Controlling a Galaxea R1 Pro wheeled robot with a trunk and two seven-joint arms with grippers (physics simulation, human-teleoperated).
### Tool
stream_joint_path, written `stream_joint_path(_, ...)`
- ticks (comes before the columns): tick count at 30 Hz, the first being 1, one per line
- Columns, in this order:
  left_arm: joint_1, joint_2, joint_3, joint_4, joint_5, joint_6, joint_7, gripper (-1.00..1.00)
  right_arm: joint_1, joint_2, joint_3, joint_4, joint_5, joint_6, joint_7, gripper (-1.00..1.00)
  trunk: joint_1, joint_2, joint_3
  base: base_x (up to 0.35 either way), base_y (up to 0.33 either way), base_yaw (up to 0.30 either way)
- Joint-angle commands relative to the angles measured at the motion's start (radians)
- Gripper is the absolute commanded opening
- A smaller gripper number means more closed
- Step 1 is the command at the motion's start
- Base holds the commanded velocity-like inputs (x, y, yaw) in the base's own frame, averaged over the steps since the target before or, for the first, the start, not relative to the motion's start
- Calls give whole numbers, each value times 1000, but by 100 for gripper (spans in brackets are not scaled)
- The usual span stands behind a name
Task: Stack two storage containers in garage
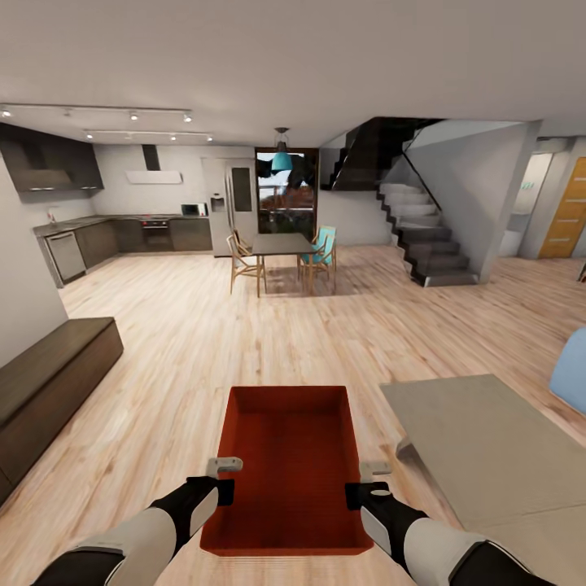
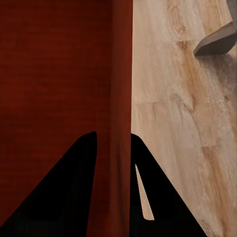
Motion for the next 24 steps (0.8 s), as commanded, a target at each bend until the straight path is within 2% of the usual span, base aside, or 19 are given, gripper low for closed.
stream_joint_path(1,-1,0,7,-6,-8,3,7,-100,0,7,21,4,-25,-2,1,-100,1,-2,-1,322,0,0)
stream_joint_path(24,-1,1,7,-6,-8,3,7,-100,0,7,21,4,-25,-1,1,-100,1,-2,-1,321,0,0)
